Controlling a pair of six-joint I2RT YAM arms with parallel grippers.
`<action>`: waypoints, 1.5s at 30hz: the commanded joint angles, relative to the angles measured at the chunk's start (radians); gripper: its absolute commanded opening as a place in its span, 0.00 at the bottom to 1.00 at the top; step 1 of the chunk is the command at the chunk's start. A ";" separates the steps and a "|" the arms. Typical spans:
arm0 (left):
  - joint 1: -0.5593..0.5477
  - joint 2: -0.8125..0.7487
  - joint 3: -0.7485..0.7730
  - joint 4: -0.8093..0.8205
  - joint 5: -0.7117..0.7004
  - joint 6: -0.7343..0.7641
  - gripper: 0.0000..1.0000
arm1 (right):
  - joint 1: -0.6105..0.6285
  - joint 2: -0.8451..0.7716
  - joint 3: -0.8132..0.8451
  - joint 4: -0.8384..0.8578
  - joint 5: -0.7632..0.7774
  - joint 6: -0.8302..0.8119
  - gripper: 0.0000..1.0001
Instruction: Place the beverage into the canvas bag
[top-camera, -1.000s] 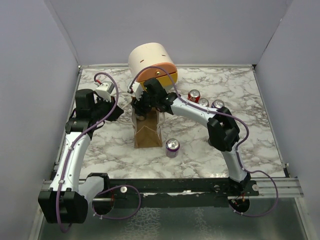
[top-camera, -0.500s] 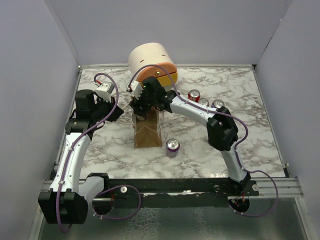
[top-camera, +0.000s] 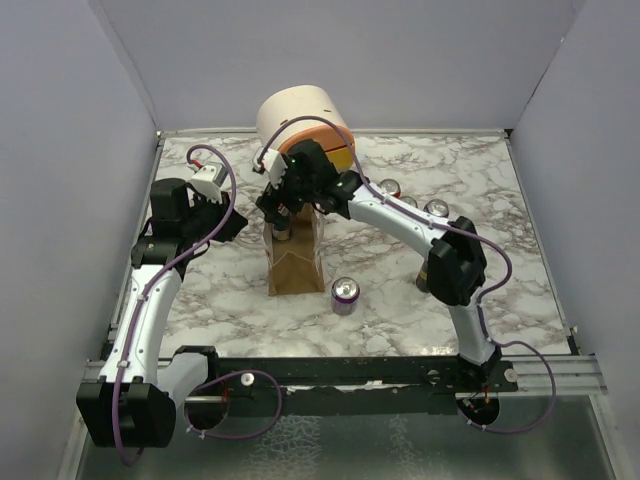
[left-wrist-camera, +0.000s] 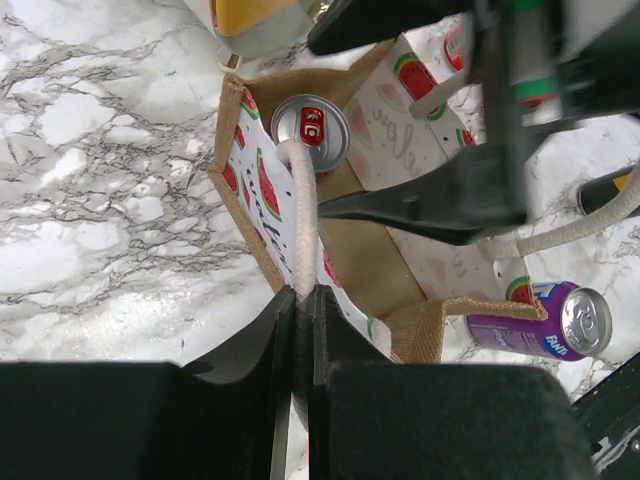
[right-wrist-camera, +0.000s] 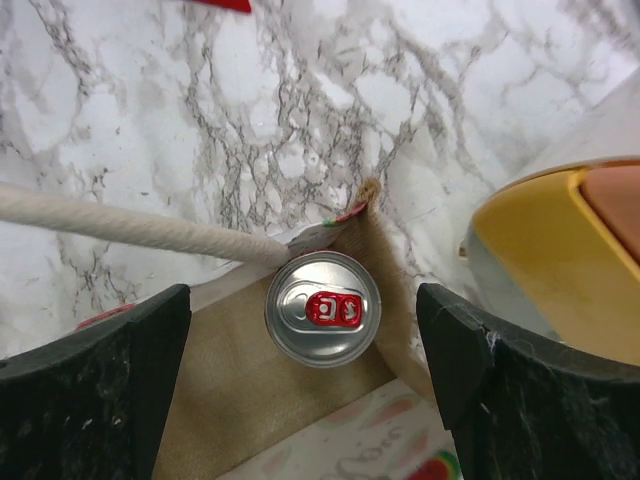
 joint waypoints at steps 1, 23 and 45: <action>0.003 0.003 -0.007 0.024 0.016 -0.018 0.00 | 0.005 -0.163 0.004 0.013 -0.020 -0.038 0.94; 0.003 0.076 0.051 0.032 0.056 0.010 0.00 | 0.005 -0.792 -0.567 -0.265 -0.288 -0.496 0.96; 0.002 0.053 0.036 0.039 0.047 0.003 0.00 | 0.005 -0.730 -0.904 -0.185 -0.227 -0.471 0.98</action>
